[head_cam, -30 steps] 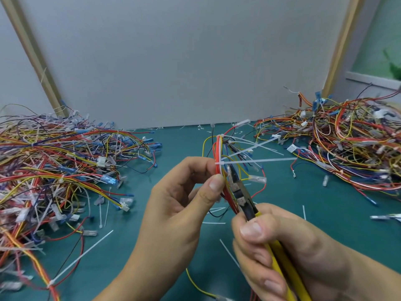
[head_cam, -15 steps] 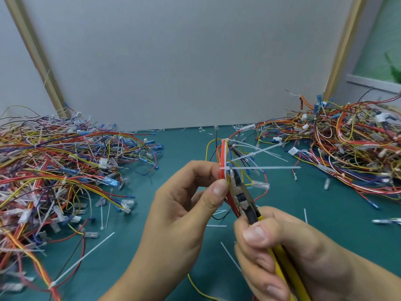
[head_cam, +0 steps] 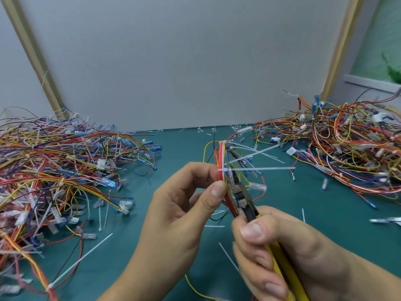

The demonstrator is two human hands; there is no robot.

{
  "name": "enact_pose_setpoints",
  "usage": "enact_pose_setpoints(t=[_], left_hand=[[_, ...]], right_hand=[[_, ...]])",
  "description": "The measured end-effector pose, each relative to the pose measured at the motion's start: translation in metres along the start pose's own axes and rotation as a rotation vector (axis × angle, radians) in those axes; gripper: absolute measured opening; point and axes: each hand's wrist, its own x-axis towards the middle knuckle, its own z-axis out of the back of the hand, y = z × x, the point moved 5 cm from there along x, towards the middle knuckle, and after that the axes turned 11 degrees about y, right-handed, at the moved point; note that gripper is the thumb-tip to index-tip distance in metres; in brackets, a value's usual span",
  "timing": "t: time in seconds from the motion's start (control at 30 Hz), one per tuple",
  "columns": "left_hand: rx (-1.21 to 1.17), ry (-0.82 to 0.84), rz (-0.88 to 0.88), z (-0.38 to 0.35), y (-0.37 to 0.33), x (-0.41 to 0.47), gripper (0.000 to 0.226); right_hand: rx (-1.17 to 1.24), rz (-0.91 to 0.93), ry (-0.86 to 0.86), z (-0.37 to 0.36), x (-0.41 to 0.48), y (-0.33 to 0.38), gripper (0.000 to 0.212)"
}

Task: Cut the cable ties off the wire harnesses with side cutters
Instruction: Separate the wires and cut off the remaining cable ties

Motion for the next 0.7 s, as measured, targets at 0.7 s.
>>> enact_pose_setpoints(t=[0.7], left_hand=[[0.06, -0.198, 0.043, 0.02, 0.008, 0.002, 0.006]], right_hand=[[0.124, 0.035, 0.08, -0.019, 0.005, 0.012, 0.029]])
